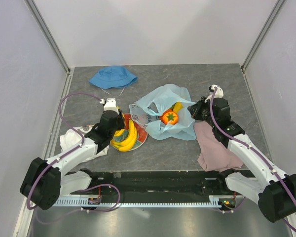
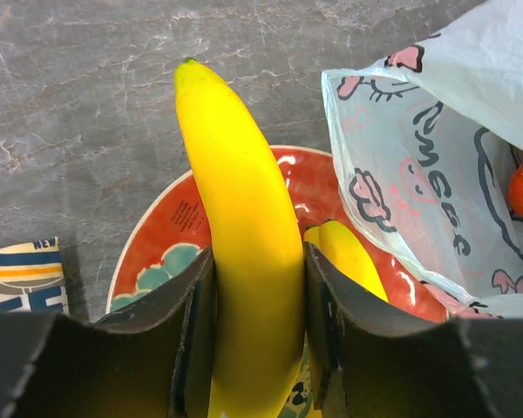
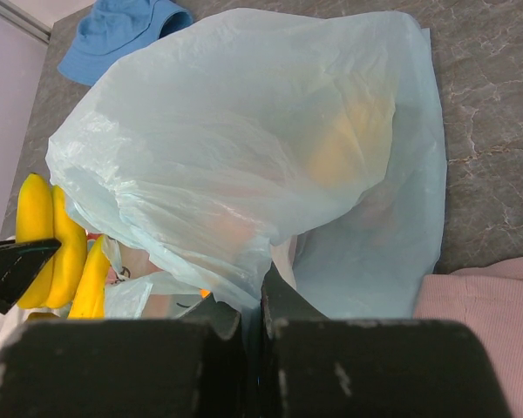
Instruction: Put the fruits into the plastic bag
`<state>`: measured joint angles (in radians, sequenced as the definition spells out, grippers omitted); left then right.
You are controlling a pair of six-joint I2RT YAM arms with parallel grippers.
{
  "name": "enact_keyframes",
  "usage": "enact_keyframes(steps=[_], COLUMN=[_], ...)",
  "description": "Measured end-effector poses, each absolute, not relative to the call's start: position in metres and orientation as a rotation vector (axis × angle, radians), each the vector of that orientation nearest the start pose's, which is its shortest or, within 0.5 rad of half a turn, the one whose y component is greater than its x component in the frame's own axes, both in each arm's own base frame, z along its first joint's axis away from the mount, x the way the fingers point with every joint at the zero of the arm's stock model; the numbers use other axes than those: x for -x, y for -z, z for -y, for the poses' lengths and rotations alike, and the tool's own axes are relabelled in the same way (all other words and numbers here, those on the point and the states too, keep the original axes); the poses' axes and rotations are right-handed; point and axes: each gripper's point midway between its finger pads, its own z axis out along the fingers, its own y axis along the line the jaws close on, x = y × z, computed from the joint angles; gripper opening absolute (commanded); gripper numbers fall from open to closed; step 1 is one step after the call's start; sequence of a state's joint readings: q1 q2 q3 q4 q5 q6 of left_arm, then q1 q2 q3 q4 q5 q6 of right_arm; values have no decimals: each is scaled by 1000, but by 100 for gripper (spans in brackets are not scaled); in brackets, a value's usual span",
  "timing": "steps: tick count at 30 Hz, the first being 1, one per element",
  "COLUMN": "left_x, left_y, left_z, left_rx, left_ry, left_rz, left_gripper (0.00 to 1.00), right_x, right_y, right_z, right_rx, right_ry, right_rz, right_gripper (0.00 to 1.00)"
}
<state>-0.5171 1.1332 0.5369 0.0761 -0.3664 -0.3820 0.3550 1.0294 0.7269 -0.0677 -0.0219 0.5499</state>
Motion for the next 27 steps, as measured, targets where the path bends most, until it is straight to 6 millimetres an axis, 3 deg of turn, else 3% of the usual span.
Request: enact_keyframes(steps=[17, 22, 27], left_x=[-326, -325, -311], left_y=[-152, -179, -213], left_z=[128, 162, 212], left_rx=[113, -4, -214], left_ry=[234, 427, 672], left_rz=[-1934, -1866, -1769], left_gripper=[19, 9, 10], right_x=[-324, -324, -324], right_y=[-201, -201, -201], right_z=[-147, -147, -147], right_rx=[-179, -179, -180], right_ry=[-616, -616, -616], right_rz=[-1984, -1984, -1983], right_gripper=[0, 0, 0])
